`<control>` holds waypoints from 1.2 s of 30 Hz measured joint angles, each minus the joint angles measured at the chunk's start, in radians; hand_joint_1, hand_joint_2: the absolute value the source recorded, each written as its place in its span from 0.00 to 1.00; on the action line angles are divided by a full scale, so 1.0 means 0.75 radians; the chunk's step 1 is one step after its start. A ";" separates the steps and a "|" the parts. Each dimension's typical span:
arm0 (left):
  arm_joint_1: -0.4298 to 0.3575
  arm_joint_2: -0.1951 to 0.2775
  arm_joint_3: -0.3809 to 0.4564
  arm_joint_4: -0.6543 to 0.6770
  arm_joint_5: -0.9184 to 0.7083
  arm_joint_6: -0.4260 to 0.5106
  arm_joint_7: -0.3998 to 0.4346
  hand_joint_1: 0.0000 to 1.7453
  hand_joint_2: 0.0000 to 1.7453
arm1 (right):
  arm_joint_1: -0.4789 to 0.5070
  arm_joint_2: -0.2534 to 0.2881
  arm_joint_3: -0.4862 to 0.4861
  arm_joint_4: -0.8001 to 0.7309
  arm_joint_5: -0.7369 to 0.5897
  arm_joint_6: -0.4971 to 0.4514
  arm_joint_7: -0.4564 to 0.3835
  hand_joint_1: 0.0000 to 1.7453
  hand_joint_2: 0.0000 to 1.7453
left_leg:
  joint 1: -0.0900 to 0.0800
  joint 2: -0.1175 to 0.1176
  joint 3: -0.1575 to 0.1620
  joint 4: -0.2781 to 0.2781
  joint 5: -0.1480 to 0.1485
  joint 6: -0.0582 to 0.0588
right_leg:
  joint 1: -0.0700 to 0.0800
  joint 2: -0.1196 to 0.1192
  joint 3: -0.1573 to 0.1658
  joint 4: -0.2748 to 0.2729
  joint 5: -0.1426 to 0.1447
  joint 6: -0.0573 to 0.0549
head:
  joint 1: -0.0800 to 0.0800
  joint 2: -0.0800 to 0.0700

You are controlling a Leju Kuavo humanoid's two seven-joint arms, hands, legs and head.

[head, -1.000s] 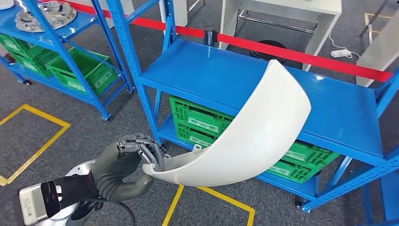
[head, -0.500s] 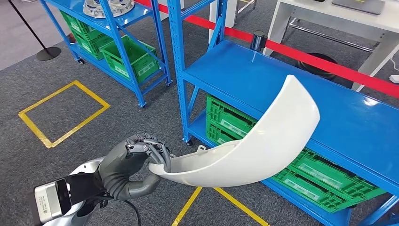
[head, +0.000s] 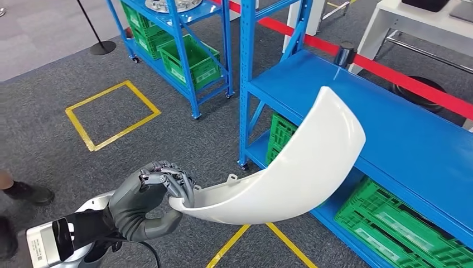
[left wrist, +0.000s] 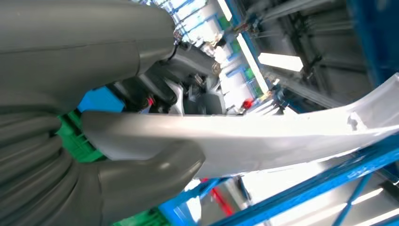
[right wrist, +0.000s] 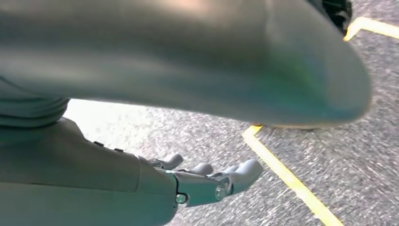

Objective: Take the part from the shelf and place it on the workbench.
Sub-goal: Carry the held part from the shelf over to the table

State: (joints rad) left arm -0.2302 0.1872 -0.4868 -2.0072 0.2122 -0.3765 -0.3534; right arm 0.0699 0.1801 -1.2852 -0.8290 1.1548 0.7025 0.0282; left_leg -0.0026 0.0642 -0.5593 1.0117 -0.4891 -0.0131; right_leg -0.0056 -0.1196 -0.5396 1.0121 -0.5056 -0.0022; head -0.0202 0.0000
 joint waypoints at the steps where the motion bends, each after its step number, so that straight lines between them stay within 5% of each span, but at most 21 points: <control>1: 0.004 0.001 0.000 -0.001 0.001 0.000 -0.002 1.00 1.00 | -0.001 0.014 -0.009 -0.035 0.009 0.009 -0.002 0.00 0.00 | -0.002 -0.018 -0.003 -0.001 0.005 0.010 | 0.000 -0.013 0.003 -0.001 0.000 0.007 | 0.002 0.000; 2: 0.008 0.001 0.000 -0.002 0.002 0.000 -0.005 1.00 1.00 | -0.001 0.025 -0.015 -0.063 0.017 0.014 -0.006 0.00 0.00 | 0.000 -0.033 -0.004 -0.004 0.009 0.019 | -0.003 -0.018 0.005 0.000 -0.002 0.016 | 0.003 0.000; 4: 0.016 -0.001 0.002 -0.007 0.003 0.000 -0.010 1.00 1.00 | -0.002 0.043 -0.027 -0.109 0.035 0.015 -0.021 0.00 0.00 | 0.005 -0.062 -0.004 -0.012 0.018 0.036 | -0.009 0.036 -0.009 0.048 -0.041 0.030 | 0.007 0.000; 6: 0.025 -0.006 0.003 -0.012 0.001 0.001 -0.017 1.00 1.00 | 0.000 0.054 -0.044 -0.143 0.056 0.015 -0.033 0.00 0.00 | 0.009 -0.091 -0.006 -0.015 0.024 0.047 | -0.012 0.121 -0.075 0.201 -0.129 0.038 | 0.018 0.000; 8: 0.039 -0.009 0.005 -0.012 -0.005 0.001 -0.021 1.00 1.00 | 0.004 0.062 -0.060 -0.170 0.081 0.016 -0.047 0.00 0.00 | 0.007 -0.126 -0.010 -0.013 0.027 0.050 | -0.012 0.150 -0.154 0.360 -0.189 0.039 | 0.026 0.000; 9: 0.046 -0.009 0.008 -0.013 -0.009 0.002 -0.023 1.00 1.00 | 0.005 0.065 -0.066 -0.183 0.094 0.017 -0.057 0.00 0.00 | 0.007 -0.145 -0.012 -0.012 0.028 0.050 | -0.011 0.153 -0.167 0.383 -0.183 0.038 | 0.028 0.000; 11: 0.059 -0.010 0.015 -0.017 -0.015 0.001 -0.027 1.00 1.00 | 0.004 0.069 -0.074 -0.204 0.124 0.021 -0.081 0.00 0.00 | 0.007 -0.183 -0.012 -0.007 0.029 0.048 | -0.013 0.169 -0.117 0.267 -0.098 0.033 | 0.031 0.000; 13: 0.066 -0.013 0.025 -0.022 -0.020 0.001 -0.031 1.00 1.00 | 0.001 0.071 -0.083 -0.224 0.151 0.024 -0.102 0.00 0.00 | 0.007 -0.219 -0.015 0.000 0.030 0.038 | -0.017 0.225 -0.033 0.086 -0.023 0.026 | 0.034 0.000; 15: 0.071 -0.017 0.035 -0.025 -0.024 0.001 -0.033 1.00 1.00 | -0.003 0.073 -0.092 -0.236 0.174 0.027 -0.120 0.00 0.00 | 0.007 -0.251 -0.024 0.003 0.034 0.021 | -0.015 0.250 -0.001 0.012 -0.007 0.022 | 0.036 0.000; 17: 0.077 -0.019 0.043 -0.026 -0.026 0.000 -0.033 1.00 1.00 | -0.007 0.075 -0.096 -0.243 0.192 0.028 -0.135 0.00 0.00 | 0.010 -0.277 -0.034 0.000 0.041 0.002 | -0.011 0.220 -0.001 0.008 -0.001 0.011 | 0.035 0.000; 19: 0.079 -0.019 0.050 -0.027 -0.026 -0.001 -0.034 1.00 1.00 | -0.011 0.076 -0.096 -0.246 0.208 0.029 -0.150 0.00 0.00 | 0.009 -0.227 -0.054 0.032 0.021 -0.011 | -0.013 0.188 0.000 0.001 0.005 -0.009 | 0.028 0.000; 21: 0.078 -0.019 0.053 -0.029 -0.025 -0.003 -0.034 1.00 1.00 | -0.009 0.077 -0.097 -0.247 0.222 0.029 -0.158 0.00 0.00 | 0.008 -0.137 -0.117 0.169 -0.058 -0.019 | -0.012 0.150 0.000 -0.003 0.006 -0.024 | 0.016 0.000; 23: 0.082 -0.020 0.054 -0.028 -0.022 -0.008 -0.034 1.00 1.00 | -0.003 0.077 -0.101 -0.249 0.234 0.031 -0.160 0.00 0.00 | 0.012 -0.103 -0.196 0.345 -0.136 -0.027 | -0.008 0.109 -0.001 -0.003 0.004 -0.029 | 0.007 0.000; 24: 0.087 -0.020 0.054 -0.027 -0.021 -0.010 -0.035 1.00 1.00 | -0.002 0.077 -0.104 -0.252 0.241 0.033 -0.162 0.00 0.00 | 0.014 -0.098 -0.213 0.386 -0.144 -0.029 | -0.007 0.088 -0.001 -0.003 0.004 -0.029 | 0.006 0.000; 25: 0.091 -0.020 0.055 -0.027 -0.020 -0.011 -0.036 1.00 1.00 | -0.002 0.077 -0.105 -0.256 0.250 0.035 -0.166 0.00 0.00 | 0.015 -0.094 -0.203 0.374 -0.127 -0.030 | -0.006 0.069 -0.001 -0.002 0.003 -0.028 | 0.005 0.000; 28: 0.099 -0.018 0.062 -0.027 -0.020 -0.012 -0.050 1.00 1.00 | -0.004 0.074 -0.108 -0.268 0.289 0.041 -0.189 0.00 0.00 | 0.011 -0.022 -0.057 0.112 -0.016 -0.019 | -0.001 0.019 0.009 0.000 -0.005 -0.017 | -0.002 0.000; 30: 0.100 -0.018 0.066 -0.029 -0.021 -0.011 -0.059 1.00 1.00 | -0.006 0.067 -0.113 -0.272 0.315 0.044 -0.209 0.00 0.00 | 0.003 0.012 -0.008 0.010 0.009 -0.002 | 0.006 -0.009 0.015 0.001 -0.011 -0.002 | -0.001 0.000; 32: 0.102 -0.016 0.068 -0.030 -0.026 -0.007 -0.064 1.00 1.00 | -0.012 0.056 -0.118 -0.271 0.338 0.044 -0.232 0.00 0.00 | -0.001 -0.019 -0.013 0.004 0.012 0.016 | 0.006 -0.035 0.021 -0.002 -0.012 0.013 | 0.003 0.000; 34: 0.102 -0.014 0.071 -0.034 -0.033 0.003 -0.073 1.00 1.00 | -0.020 0.042 -0.122 -0.269 0.360 0.042 -0.259 0.00 0.00 | 0.002 -0.050 -0.013 -0.005 0.022 0.033 | -0.001 0.014 0.017 0.021 -0.034 0.031 | 0.006 0.000; 36: 0.101 -0.014 0.072 -0.036 -0.036 0.011 -0.081 1.00 1.00 | -0.023 0.027 -0.131 -0.262 0.377 0.040 -0.282 0.00 0.00 | 0.007 -0.081 -0.014 -0.011 0.030 0.045 | -0.006 0.111 -0.037 0.143 -0.108 0.042 | 0.014 0.000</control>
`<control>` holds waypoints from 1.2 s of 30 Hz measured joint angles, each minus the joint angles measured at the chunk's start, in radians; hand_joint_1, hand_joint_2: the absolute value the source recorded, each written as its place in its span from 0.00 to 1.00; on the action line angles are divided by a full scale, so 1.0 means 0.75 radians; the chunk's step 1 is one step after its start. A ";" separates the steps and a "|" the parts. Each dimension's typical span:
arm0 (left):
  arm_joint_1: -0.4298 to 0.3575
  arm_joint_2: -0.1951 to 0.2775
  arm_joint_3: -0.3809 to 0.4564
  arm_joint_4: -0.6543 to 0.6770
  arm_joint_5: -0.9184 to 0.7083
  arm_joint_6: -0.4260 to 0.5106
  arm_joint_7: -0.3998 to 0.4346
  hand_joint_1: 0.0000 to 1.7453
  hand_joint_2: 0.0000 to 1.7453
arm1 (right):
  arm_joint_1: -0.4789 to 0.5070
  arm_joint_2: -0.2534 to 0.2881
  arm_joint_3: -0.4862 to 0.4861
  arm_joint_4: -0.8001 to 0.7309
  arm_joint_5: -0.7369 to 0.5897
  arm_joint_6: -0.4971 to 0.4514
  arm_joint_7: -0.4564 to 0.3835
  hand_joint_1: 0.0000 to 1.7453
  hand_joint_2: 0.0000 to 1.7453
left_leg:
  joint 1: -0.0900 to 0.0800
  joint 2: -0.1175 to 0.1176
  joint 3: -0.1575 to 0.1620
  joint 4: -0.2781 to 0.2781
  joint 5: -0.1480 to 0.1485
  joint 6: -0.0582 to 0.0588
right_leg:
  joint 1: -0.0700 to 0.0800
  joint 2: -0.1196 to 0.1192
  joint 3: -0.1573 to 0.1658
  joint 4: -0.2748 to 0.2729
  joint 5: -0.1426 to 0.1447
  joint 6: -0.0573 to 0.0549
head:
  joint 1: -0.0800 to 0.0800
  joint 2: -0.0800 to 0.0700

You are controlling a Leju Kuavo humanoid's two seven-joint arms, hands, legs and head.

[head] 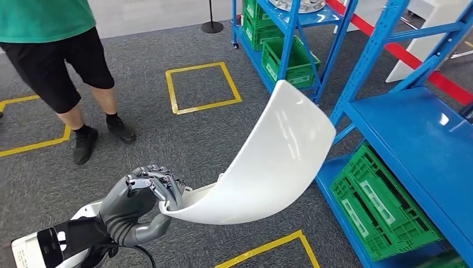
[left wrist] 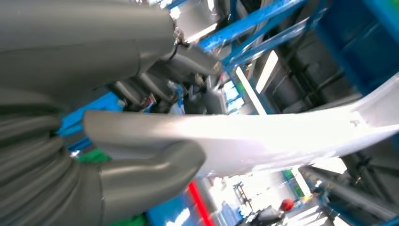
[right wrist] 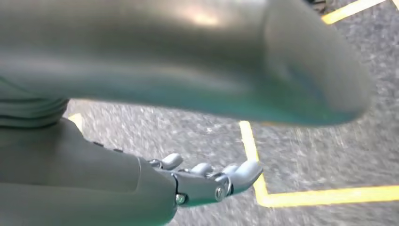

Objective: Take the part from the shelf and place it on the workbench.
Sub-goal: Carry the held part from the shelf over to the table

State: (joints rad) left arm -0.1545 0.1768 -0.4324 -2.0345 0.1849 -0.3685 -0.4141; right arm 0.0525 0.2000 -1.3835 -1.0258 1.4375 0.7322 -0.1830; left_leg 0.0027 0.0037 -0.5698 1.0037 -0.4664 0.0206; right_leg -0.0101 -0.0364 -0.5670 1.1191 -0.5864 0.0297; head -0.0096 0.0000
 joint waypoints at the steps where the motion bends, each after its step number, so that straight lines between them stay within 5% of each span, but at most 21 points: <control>1: 0.000 0.000 0.000 0.000 0.000 0.001 -0.001 1.00 1.00 | 0.001 -0.007 -0.005 0.006 0.006 0.000 -0.008 0.00 0.00 | 0.000 -0.017 -0.003 0.000 0.002 0.004 | 0.000 0.028 -0.046 0.093 -0.045 0.001 | 0.004 0.000; 3: 0.004 0.000 0.000 0.002 0.002 0.001 -0.003 1.00 1.00 | 0.004 -0.020 -0.011 0.018 0.015 0.000 -0.022 0.00 0.00 | -0.002 -0.056 -0.009 0.003 0.005 0.005 | 0.001 0.042 -0.120 0.231 -0.085 0.000 | 0.010 0.000; 4: 0.006 0.001 0.000 0.002 0.002 0.001 -0.003 1.00 1.00 | 0.004 -0.024 -0.013 0.024 0.017 -0.001 -0.028 0.00 0.00 | -0.002 -0.077 -0.010 0.005 0.006 0.005 | 0.000 0.044 -0.124 0.231 -0.065 -0.002 | 0.012 0.000; 7: 0.008 0.001 0.000 0.002 0.004 0.001 0.000 1.00 1.00 | 0.000 -0.035 -0.019 0.038 0.021 -0.005 -0.040 0.00 0.00 | -0.002 -0.135 -0.013 0.014 0.008 -0.004 | -0.006 0.105 -0.017 -0.009 0.069 -0.008 | 0.017 0.000; 9: 0.007 0.001 -0.001 0.003 0.007 0.001 0.005 1.00 1.00 | -0.004 -0.042 -0.028 0.052 0.031 -0.010 -0.045 0.00 0.00 | -0.002 -0.168 -0.022 0.018 0.012 -0.019 | -0.008 0.151 0.031 -0.118 0.102 -0.013 | 0.018 0.000; 11: 0.007 0.001 -0.001 0.003 0.013 0.001 0.007 1.00 1.00 | -0.009 -0.046 -0.035 0.064 0.044 -0.014 -0.047 0.00 0.00 | 0.001 -0.201 -0.034 0.014 0.021 -0.040 | -0.003 0.134 0.033 -0.131 0.103 -0.028 | 0.018 0.000; 13: 0.007 0.002 -0.001 0.003 0.017 0.001 0.006 1.00 1.00 | -0.016 -0.046 -0.036 0.070 0.050 -0.016 -0.048 0.00 0.00 | 0.001 -0.169 -0.048 0.029 0.012 -0.053 | -0.004 0.099 0.034 -0.138 0.111 -0.048 | 0.014 0.000; 16: 0.001 0.002 -0.003 0.004 0.017 0.002 0.005 1.00 1.00 | -0.018 -0.046 -0.043 0.073 0.058 -0.016 -0.048 0.00 0.00 | -0.001 -0.039 -0.140 0.234 -0.110 -0.066 | -0.001 0.040 0.033 -0.143 0.113 -0.069 | -0.004 0.000; 18: 0.001 0.001 -0.005 0.008 0.017 0.002 0.005 1.00 1.00 | -0.016 -0.046 -0.050 0.076 0.060 -0.016 -0.048 0.00 0.00 | 0.002 -0.018 -0.210 0.395 -0.177 -0.074 | 0.003 -0.003 0.032 -0.143 0.111 -0.071 | -0.008 0.000; 19: 0.001 0.001 -0.005 0.011 0.017 0.002 0.006 1.00 1.00 | -0.018 -0.046 -0.053 0.078 0.061 -0.017 -0.048 0.00 0.00 | 0.002 -0.015 -0.214 0.412 -0.174 -0.074 | 0.005 -0.024 0.032 -0.143 0.110 -0.072 | -0.009 0.000; 21: 0.001 0.002 -0.006 0.014 0.017 0.002 0.006 1.00 1.00 | -0.022 -0.046 -0.057 0.083 0.062 -0.018 -0.051 0.00 0.00 | 0.001 0.008 -0.137 0.285 -0.105 -0.070 | 0.007 -0.061 0.037 -0.142 0.107 -0.070 | -0.012 0.000; 24: -0.005 0.001 -0.008 0.015 0.017 0.002 0.006 1.00 1.00 | -0.025 -0.046 -0.062 0.093 0.066 -0.021 -0.058 0.00 0.00 | -0.013 0.102 -0.005 0.041 -0.026 -0.043 | 0.016 -0.108 0.050 -0.140 0.096 -0.056 | -0.013 0.000; 25: -0.007 0.000 -0.008 0.015 0.017 0.002 0.007 1.00 1.00 | -0.026 -0.046 -0.063 0.096 0.067 -0.022 -0.059 0.00 0.00 | -0.018 0.110 0.003 0.019 -0.025 -0.034 | 0.018 -0.123 0.053 -0.140 0.093 -0.050 | -0.012 0.000; 27: -0.007 0.000 -0.009 0.014 0.017 0.002 0.009 1.00 1.00 | -0.031 -0.047 -0.064 0.101 0.069 -0.025 -0.062 0.00 0.00 | -0.017 0.072 0.001 0.013 -0.017 -0.018 | 0.016 -0.144 0.060 -0.142 0.089 -0.035 | -0.010 0.000; 30: -0.016 -0.001 -0.011 0.012 0.015 0.002 0.014 1.00 1.00 | -0.037 -0.048 -0.067 0.114 0.079 -0.033 -0.076 0.00 0.00 | -0.007 0.023 0.008 -0.002 -0.001 0.005 | 0.006 -0.036 0.026 -0.045 0.022 -0.012 | -0.002 0.000; 31: -0.020 -0.001 -0.011 0.011 0.014 0.002 0.016 1.00 1.00 | -0.036 -0.050 -0.069 0.119 0.086 -0.034 -0.083 0.00 0.00 | -0.006 0.005 0.006 -0.002 0.001 0.009 | 0.003 0.008 -0.013 0.040 -0.021 -0.009 | 0.003 0.000; 33: -0.022 -0.001 -0.013 0.012 0.013 0.002 0.021 1.00 1.00 | -0.031 -0.055 -0.074 0.127 0.098 -0.030 -0.094 0.00 0.00 | -0.006 -0.034 0.003 -0.001 0.003 0.011 | 0.001 0.039 -0.100 0.205 -0.081 -0.004 | 0.010 0.000; 34: -0.022 -0.001 -0.013 0.012 0.013 0.002 0.024 1.00 1.00 | -0.030 -0.056 -0.074 0.131 0.103 -0.028 -0.097 0.00 0.00 | -0.006 -0.055 0.003 0.001 0.003 0.011 | 0.000 0.041 -0.122 0.235 -0.075 -0.002 | 0.012 0.000; 36: -0.025 -0.001 -0.014 0.012 0.013 0.002 0.027 1.00 1.00 | -0.031 -0.060 -0.074 0.139 0.109 -0.027 -0.102 0.00 0.00 | -0.004 -0.096 0.003 0.008 0.003 0.006 | -0.006 0.054 -0.089 0.137 0.009 -0.001 | 0.015 0.000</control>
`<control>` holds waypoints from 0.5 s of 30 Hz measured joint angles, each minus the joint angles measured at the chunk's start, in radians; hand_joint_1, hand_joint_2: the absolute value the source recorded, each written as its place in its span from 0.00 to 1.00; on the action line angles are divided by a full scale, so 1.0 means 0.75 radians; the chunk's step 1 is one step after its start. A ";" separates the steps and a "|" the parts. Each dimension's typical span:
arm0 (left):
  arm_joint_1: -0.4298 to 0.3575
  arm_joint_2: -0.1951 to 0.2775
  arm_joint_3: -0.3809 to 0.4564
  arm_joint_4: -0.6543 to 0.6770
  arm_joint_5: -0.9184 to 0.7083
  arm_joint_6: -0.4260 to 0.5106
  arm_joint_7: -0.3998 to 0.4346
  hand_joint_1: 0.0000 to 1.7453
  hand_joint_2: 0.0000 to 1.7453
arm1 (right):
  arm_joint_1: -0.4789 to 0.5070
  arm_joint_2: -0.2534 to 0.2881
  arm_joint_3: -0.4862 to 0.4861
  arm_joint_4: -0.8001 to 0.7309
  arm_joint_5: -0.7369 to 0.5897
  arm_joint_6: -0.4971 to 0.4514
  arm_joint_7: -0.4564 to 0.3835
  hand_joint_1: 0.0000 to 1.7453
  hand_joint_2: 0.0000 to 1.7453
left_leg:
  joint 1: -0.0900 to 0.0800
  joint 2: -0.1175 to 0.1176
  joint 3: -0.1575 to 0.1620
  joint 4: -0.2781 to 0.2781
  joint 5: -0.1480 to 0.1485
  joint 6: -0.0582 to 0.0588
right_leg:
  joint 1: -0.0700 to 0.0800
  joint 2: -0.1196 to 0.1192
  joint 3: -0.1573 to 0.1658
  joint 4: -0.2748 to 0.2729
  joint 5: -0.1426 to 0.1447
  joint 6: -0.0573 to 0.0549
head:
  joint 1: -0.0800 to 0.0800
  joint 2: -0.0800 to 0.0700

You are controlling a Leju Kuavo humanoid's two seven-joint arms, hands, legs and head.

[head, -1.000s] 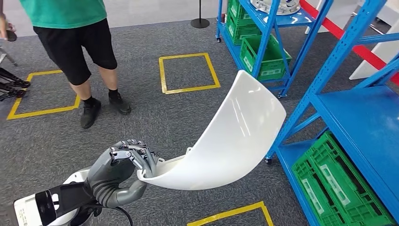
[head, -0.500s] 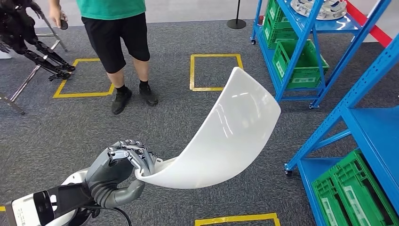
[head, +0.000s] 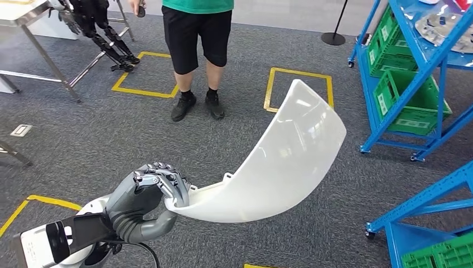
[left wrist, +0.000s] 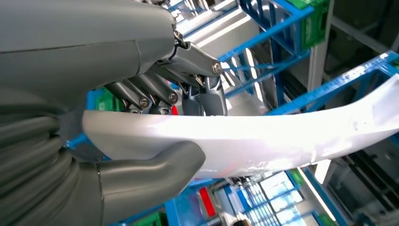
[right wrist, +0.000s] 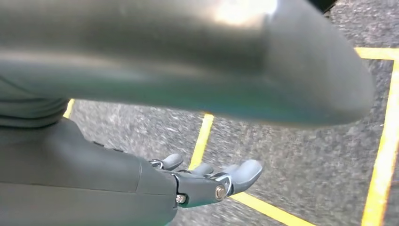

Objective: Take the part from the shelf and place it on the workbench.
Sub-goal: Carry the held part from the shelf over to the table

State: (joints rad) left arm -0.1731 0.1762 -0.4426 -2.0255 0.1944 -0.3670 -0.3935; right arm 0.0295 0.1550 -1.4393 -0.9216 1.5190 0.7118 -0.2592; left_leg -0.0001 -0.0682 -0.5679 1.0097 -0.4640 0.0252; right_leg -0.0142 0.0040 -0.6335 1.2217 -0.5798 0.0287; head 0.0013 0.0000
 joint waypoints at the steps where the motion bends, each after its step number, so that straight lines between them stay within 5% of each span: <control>1: -0.002 0.000 0.000 0.000 0.000 0.000 0.001 1.00 1.00 | -0.001 -0.002 0.000 0.004 0.001 0.000 -0.001 0.00 0.00 | 0.002 -0.019 -0.001 0.004 -0.001 -0.005 | -0.006 0.030 0.041 -0.097 0.048 0.001 | 0.001 0.000; 4: -0.007 0.000 -0.002 -0.001 -0.001 0.000 0.002 1.00 1.00 | -0.003 -0.005 0.000 0.014 0.006 0.000 -0.001 0.00 0.00 | 0.003 -0.071 -0.015 0.014 0.001 -0.032 | -0.010 0.101 0.110 -0.262 0.103 -0.001 | 0.004 0.000; 7: -0.008 0.002 -0.005 -0.001 -0.003 0.000 0.002 1.00 1.00 | -0.010 -0.009 -0.001 0.024 0.009 -0.011 -0.002 0.00 0.00 | 0.007 -0.093 -0.032 0.013 0.007 -0.058 | -0.006 0.058 0.109 -0.270 0.111 -0.028 | 0.002 0.000; 9: -0.014 0.003 -0.008 -0.001 -0.005 0.000 0.003 1.00 1.00 | -0.015 -0.016 -0.001 0.039 0.013 -0.033 -0.006 0.00 0.00 | 0.005 -0.023 -0.072 0.094 -0.045 -0.067 | -0.007 0.021 0.109 -0.278 0.117 -0.048 | -0.009 0.000; 10: -0.018 0.003 -0.010 -0.001 -0.006 0.000 0.003 1.00 1.00 | -0.015 -0.020 -0.002 0.049 0.015 -0.044 -0.008 0.00 0.00 | 0.004 0.025 -0.109 0.175 -0.091 -0.069 | -0.003 0.001 0.108 -0.278 0.117 -0.054 | -0.016 0.000; 12: -0.022 0.003 -0.015 0.002 -0.008 0.000 0.004 1.00 1.00 | -0.013 -0.027 -0.007 0.069 0.020 -0.058 -0.009 0.00 0.00 | 0.005 0.072 -0.188 0.353 -0.172 -0.074 | 0.003 -0.040 0.106 -0.278 0.116 -0.058 | -0.024 0.000; 14: -0.023 0.004 -0.020 0.005 -0.009 0.000 0.005 1.00 1.00 | -0.015 -0.034 -0.012 0.085 0.022 -0.062 -0.011 0.00 0.00 | 0.006 0.083 -0.193 0.386 -0.167 -0.075 | 0.006 -0.080 0.105 -0.278 0.115 -0.059 | -0.026 0.000; 15: -0.025 0.005 -0.023 0.007 -0.009 0.000 0.006 1.00 1.00 | -0.018 -0.037 -0.014 0.092 0.022 -0.062 -0.014 0.00 0.00 | 0.006 0.092 -0.155 0.321 -0.131 -0.073 | 0.007 -0.099 0.106 -0.278 0.115 -0.058 | -0.027 0.000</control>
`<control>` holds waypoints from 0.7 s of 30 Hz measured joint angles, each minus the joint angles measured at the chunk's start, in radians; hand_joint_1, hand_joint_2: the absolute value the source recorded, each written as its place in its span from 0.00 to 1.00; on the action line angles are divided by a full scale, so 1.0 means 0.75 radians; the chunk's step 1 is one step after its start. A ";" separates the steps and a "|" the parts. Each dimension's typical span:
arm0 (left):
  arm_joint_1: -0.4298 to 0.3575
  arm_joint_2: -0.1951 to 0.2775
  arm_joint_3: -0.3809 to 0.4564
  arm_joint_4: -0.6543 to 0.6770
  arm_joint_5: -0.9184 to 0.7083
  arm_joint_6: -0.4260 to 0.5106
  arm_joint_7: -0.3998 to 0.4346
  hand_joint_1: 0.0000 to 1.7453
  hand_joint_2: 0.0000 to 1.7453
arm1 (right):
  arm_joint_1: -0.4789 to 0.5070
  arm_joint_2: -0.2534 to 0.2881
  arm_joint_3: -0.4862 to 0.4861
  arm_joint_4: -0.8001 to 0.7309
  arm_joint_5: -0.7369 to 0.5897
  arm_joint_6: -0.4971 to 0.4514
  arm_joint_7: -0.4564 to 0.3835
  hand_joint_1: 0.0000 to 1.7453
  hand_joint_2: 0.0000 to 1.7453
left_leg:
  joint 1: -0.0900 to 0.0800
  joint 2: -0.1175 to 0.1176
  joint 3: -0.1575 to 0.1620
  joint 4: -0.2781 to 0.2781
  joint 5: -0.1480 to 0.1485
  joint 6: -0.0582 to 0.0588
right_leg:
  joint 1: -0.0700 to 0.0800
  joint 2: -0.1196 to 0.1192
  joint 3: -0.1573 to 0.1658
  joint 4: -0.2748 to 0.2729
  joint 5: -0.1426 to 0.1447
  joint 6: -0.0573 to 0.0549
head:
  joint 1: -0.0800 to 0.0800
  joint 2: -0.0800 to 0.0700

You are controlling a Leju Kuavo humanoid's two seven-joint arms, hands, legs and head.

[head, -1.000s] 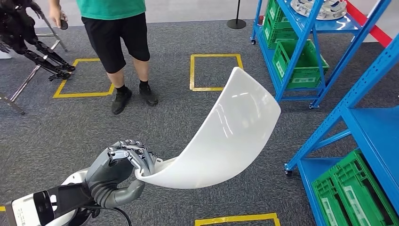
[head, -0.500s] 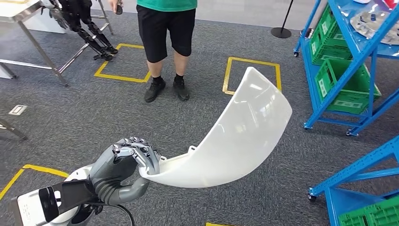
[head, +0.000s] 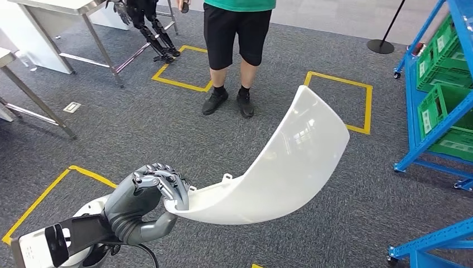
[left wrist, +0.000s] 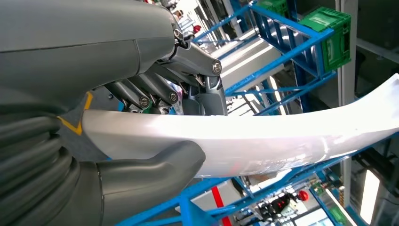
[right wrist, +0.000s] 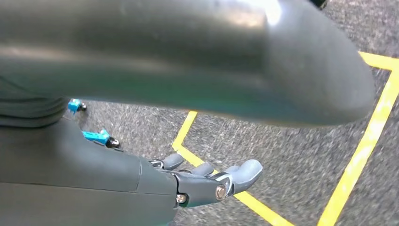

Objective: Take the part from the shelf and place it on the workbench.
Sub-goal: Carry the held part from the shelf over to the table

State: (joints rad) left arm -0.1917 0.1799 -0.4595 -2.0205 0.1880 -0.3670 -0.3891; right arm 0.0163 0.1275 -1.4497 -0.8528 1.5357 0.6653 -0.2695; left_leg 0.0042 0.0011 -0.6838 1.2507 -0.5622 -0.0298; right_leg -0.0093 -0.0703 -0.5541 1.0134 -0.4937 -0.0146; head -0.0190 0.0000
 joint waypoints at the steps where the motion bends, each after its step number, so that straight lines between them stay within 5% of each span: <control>1: -0.002 0.001 -0.002 0.001 0.000 0.000 0.000 1.00 1.00 | -0.002 -0.002 -0.002 0.006 0.000 0.002 -0.003 0.00 0.00 | -0.001 0.023 0.057 -0.099 0.043 0.003 | 0.001 -0.018 0.003 0.000 -0.001 0.002 | -0.001 0.000; 4: -0.008 0.001 -0.007 0.000 -0.002 0.000 0.000 1.00 1.00 | -0.005 -0.003 -0.010 0.013 -0.001 0.014 -0.012 0.00 0.00 | -0.012 0.087 0.164 -0.300 0.101 0.025 | 0.010 -0.060 0.011 0.003 -0.008 0.019 | -0.001 0.000; 7: -0.007 0.006 -0.008 -0.004 -0.016 0.000 0.001 1.00 1.00 | -0.011 0.000 -0.015 0.014 0.001 0.025 -0.016 0.00 0.00 | -0.015 0.047 0.162 -0.317 0.109 0.050 | 0.006 -0.085 0.022 0.003 -0.012 0.043 | 0.003 0.000; 9: -0.007 0.009 -0.009 -0.010 -0.025 0.002 -0.001 1.00 1.00 | -0.013 0.006 -0.018 0.013 0.002 0.026 -0.023 0.00 0.00 | -0.008 0.019 0.166 -0.327 0.121 0.067 | 0.000 -0.020 0.004 0.060 -0.055 0.058 | 0.008 0.000; 11: -0.005 0.010 -0.009 -0.012 -0.031 0.004 -0.002 1.00 1.00 | -0.009 0.012 -0.024 0.013 0.005 0.025 -0.026 0.00 0.00 | -0.003 -0.012 0.163 -0.329 0.128 0.077 | -0.003 0.063 -0.074 0.227 -0.143 0.066 | 0.019 0.000; 13: 0.000 0.012 -0.010 -0.012 -0.034 0.005 -0.002 1.00 1.00 | -0.002 0.016 -0.030 0.013 0.006 0.025 -0.026 0.00 0.00 | -0.003 -0.051 0.156 -0.325 0.131 0.078 | -0.004 0.086 -0.152 0.376 -0.192 0.069 | 0.025 0.000; 14: 0.001 0.012 -0.010 -0.012 -0.035 0.005 -0.001 1.00 1.00 | 0.000 0.017 -0.032 0.013 0.006 0.025 -0.026 0.00 0.00 | -0.003 -0.071 0.155 -0.323 0.132 0.077 | -0.005 0.088 -0.160 0.381 -0.176 0.069 | 0.027 0.000; 16: 0.002 0.012 -0.010 -0.012 -0.036 0.006 -0.001 1.00 1.00 | 0.000 0.019 -0.035 0.013 0.005 0.025 -0.027 0.00 0.00 | -0.001 -0.110 0.154 -0.318 0.133 0.071 | -0.011 0.109 -0.097 0.238 -0.081 0.068 | 0.029 0.000; 18: 0.002 0.013 -0.010 -0.012 -0.036 0.007 -0.001 1.00 1.00 | 0.000 0.021 -0.040 0.012 0.005 0.025 -0.027 0.00 0.00 | -0.001 -0.146 0.148 -0.310 0.132 0.057 | -0.018 0.166 -0.019 0.064 -0.016 0.068 | 0.032 0.000; 20: 0.002 0.013 -0.010 -0.013 -0.036 0.007 -0.002 1.00 1.00 | -0.001 0.022 -0.043 0.012 0.005 0.024 -0.027 0.00 0.00 | 0.000 -0.176 0.137 -0.309 0.136 0.037 | -0.014 0.187 0.004 0.008 -0.010 0.060 | 0.032 0.000; 21: 0.003 0.014 -0.011 -0.014 -0.036 0.008 -0.002 1.00 1.00 | -0.002 0.023 -0.044 0.012 0.005 0.024 -0.027 0.00 0.00 | 0.002 -0.191 0.130 -0.312 0.140 0.027 | -0.012 0.169 0.003 0.006 -0.006 0.050 | 0.032 0.000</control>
State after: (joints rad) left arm -0.1897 0.1904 -0.4675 -2.0311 0.1609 -0.3612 -0.3903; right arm 0.0146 0.1446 -1.4823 -0.8441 1.5392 0.6836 -0.2897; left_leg 0.0060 -0.1423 -0.5860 1.0165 -0.4575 -0.0097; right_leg -0.0180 0.0566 -0.5521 1.0177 -0.4984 0.0230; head 0.0048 0.0000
